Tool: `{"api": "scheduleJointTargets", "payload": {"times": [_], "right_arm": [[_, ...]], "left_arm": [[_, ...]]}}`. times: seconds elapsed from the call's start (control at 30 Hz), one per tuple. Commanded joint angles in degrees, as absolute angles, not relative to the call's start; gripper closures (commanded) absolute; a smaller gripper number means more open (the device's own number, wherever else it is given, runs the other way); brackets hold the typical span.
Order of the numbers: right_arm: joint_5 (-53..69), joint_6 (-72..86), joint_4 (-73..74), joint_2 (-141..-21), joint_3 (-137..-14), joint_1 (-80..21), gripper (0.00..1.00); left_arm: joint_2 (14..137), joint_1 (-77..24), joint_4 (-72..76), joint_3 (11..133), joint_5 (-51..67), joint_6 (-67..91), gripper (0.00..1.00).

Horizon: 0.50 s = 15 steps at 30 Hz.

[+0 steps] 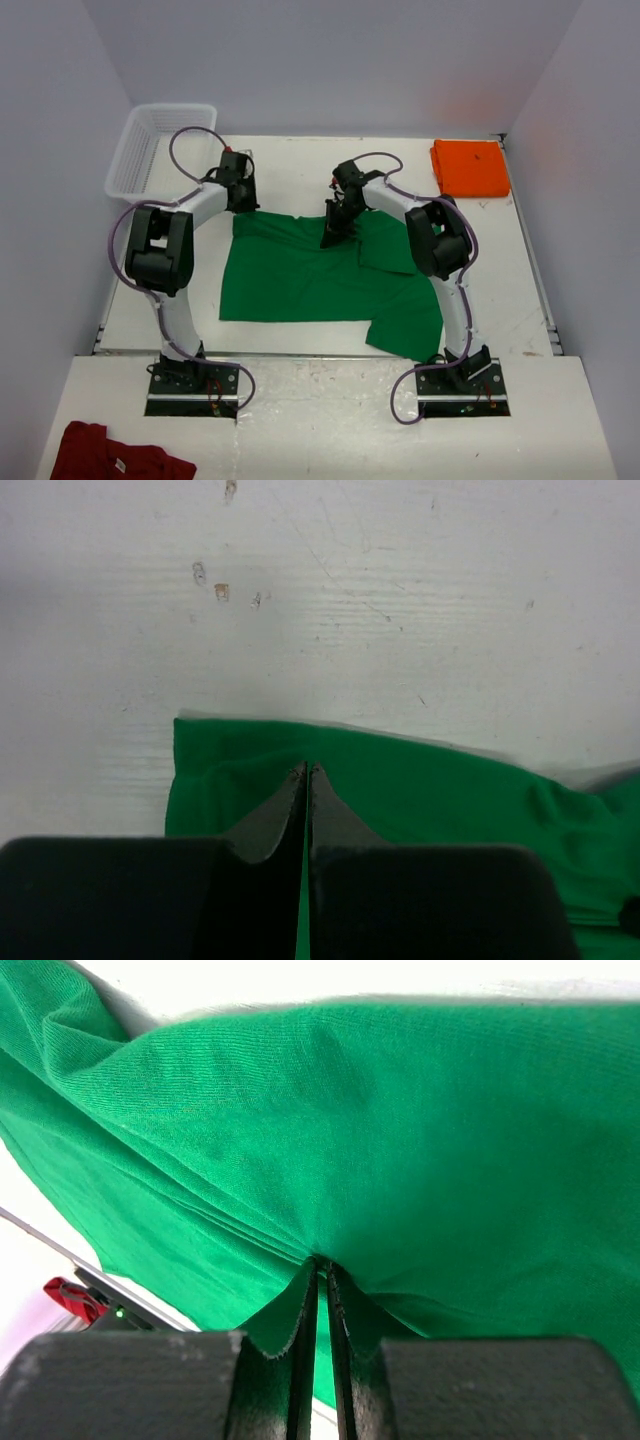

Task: Fold and stack the t-shirts
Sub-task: Fold the flattened tshirt in 1/3 of the way

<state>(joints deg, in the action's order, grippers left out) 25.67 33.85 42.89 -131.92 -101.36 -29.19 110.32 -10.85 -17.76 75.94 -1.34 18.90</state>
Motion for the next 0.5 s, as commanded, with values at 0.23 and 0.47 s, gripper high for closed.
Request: {"api": "scheduleJointTargets", "payload": {"times": [0.23,0.47], "right_arm": [[18.37,28.84,42.99,-123.5,-99.58,-31.54,0.91],[20.12,23.82,39.37,-124.53,-108.88,-35.85,0.83]], "left_arm": [[118.3,-9.94,-16.18,80.42,0.62,17.4,1.0],[119.36,-8.53,-16.17,80.16,-2.02,17.05,1.0]]}}
